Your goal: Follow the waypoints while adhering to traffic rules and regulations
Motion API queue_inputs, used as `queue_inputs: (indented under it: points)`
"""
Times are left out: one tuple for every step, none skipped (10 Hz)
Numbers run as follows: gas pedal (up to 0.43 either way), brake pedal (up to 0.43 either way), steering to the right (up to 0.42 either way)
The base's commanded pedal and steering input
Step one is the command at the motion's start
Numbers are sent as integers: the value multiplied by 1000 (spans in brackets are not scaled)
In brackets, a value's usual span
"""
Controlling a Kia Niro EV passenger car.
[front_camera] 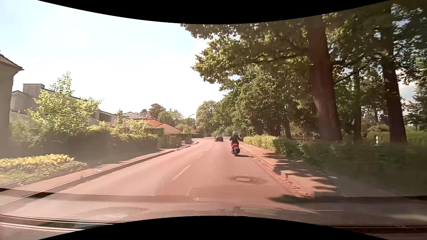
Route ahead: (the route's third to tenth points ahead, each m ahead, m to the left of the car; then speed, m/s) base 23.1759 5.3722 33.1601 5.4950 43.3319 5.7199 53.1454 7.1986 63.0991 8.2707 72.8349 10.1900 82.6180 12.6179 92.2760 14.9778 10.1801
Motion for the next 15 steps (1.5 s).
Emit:
queue_inputs:
  points:
    - [209,6,-3]
    - [197,6,-4]
    - [177,6,-4]
    - [157,12,-3]
    - [157,6,-3]
    - [150,6,-3]
    - [138,6,-2]
    - [138,6,-2]
    - [130,6,-2]
    - [118,12,-2]
    - [118,6,-2]
    - [118,6,-2]
    - [118,6,-2]
    - [118,6,-2]
    - [118,6,-2]
